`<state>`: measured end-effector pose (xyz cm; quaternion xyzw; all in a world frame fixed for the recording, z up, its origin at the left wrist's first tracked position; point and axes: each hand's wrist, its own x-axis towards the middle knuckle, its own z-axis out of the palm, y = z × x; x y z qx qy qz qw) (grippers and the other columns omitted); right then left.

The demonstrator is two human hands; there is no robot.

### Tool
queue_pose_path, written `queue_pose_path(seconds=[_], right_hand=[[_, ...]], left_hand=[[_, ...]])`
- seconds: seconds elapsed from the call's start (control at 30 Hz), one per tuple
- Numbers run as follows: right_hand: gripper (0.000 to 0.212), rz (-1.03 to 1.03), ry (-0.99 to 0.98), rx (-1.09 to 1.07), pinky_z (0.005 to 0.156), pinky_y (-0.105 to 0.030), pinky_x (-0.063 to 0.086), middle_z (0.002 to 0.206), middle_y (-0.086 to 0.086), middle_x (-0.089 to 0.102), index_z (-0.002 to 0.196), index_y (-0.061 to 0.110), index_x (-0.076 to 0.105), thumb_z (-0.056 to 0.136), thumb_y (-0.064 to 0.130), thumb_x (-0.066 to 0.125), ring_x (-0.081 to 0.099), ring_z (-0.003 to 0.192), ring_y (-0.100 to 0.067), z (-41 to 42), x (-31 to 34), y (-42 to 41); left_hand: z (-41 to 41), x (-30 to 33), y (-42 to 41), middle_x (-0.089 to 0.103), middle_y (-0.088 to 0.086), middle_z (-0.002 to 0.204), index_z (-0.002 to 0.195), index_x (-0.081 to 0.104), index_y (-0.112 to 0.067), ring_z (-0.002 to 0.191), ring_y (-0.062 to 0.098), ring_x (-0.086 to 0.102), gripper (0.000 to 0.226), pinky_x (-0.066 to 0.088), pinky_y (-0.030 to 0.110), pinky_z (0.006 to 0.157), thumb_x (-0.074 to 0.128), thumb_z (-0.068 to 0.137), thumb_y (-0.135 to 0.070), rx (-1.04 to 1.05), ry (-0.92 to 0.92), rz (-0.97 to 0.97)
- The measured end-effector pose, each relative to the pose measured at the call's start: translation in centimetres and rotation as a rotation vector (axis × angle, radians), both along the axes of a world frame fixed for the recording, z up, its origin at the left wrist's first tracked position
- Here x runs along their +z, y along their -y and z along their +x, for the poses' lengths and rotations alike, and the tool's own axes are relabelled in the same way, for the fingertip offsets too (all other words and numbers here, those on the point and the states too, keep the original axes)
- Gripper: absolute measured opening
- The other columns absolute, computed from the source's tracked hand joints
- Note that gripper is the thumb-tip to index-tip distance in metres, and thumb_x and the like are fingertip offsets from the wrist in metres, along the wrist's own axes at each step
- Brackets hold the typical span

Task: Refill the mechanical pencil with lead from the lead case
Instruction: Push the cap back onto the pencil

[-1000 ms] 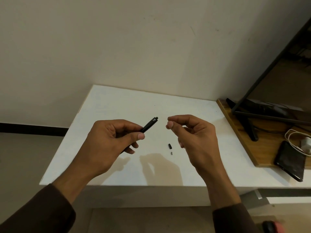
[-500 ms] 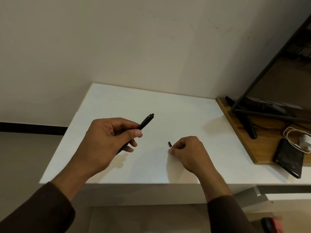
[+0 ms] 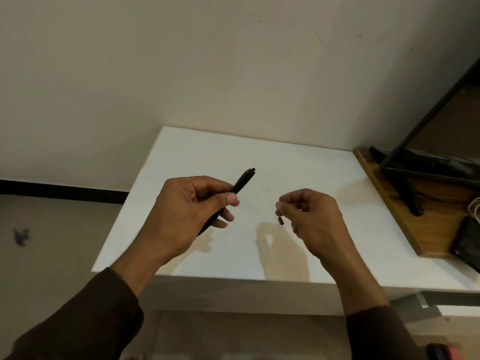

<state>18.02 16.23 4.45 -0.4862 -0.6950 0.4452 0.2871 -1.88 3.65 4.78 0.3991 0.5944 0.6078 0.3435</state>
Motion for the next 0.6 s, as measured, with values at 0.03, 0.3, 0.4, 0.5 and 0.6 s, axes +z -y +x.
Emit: queue_pose_path(seconds=[0.03,0.3,0.4,0.5,0.6], right_hand=[[0.006,-0.025,-0.117,0.005,0.048,-0.014,0.044,0.082,-0.001,0.080,0.096,0.020,0.076,0.095,0.015,0.073,0.051,0.045,-0.003,-0.2,0.6,0.2],[0.007,-0.073,-0.560,0.060,0.046,-0.026,0.041,0.094,-0.004,0.083,0.095,0.016,0.081,0.090,0.015,0.076,0.038,0.044,-0.013,-1.4,2.7,1.9],[0.011,-0.079,-0.540,0.068,0.048,-0.030,0.041,0.069,0.005,0.075,0.096,0.017,0.083,0.089,0.021,0.076,0.038,0.046,-0.013,-1.4,2.4,1.9],[0.012,-0.088,-0.529,0.077,0.048,-0.028,0.040,0.062,0.004,0.069,0.097,0.016,0.083,0.092,0.020,0.073,0.038,0.045,-0.014,-1.5,2.1,1.9],[0.011,-0.105,-0.545,0.103,0.047,-0.027,0.040,0.078,-0.010,0.076,0.095,0.016,0.083,0.094,0.018,0.072,0.039,0.045,-0.014,-1.6,1.9,1.8]], left_hand=[[0.1,0.0,0.0,0.082,0.007,0.084,0.091,0.083,-0.016,0.070,0.027,0.078,0.010,0.067,0.040,0.067,0.076,0.088,-0.010,-0.005,-0.007,-0.001],[0.9,-0.1,-0.1,0.082,0.007,0.084,0.093,0.084,-0.017,0.070,0.026,0.079,0.012,0.067,0.039,0.067,0.076,0.088,-0.010,-0.044,-0.035,0.004],[1.1,-0.1,-0.1,0.082,0.005,0.083,0.094,0.084,-0.018,0.071,0.025,0.078,0.013,0.067,0.037,0.067,0.076,0.088,-0.010,-0.052,-0.061,0.005],[1.2,-0.1,-0.1,0.082,0.004,0.082,0.093,0.084,-0.019,0.071,0.025,0.078,0.013,0.066,0.034,0.066,0.076,0.087,-0.010,-0.057,-0.077,0.004],[1.3,0.0,-0.1,0.081,0.004,0.080,0.091,0.085,-0.021,0.070,0.024,0.078,0.013,0.066,0.032,0.065,0.077,0.086,-0.011,-0.059,-0.091,0.002]])
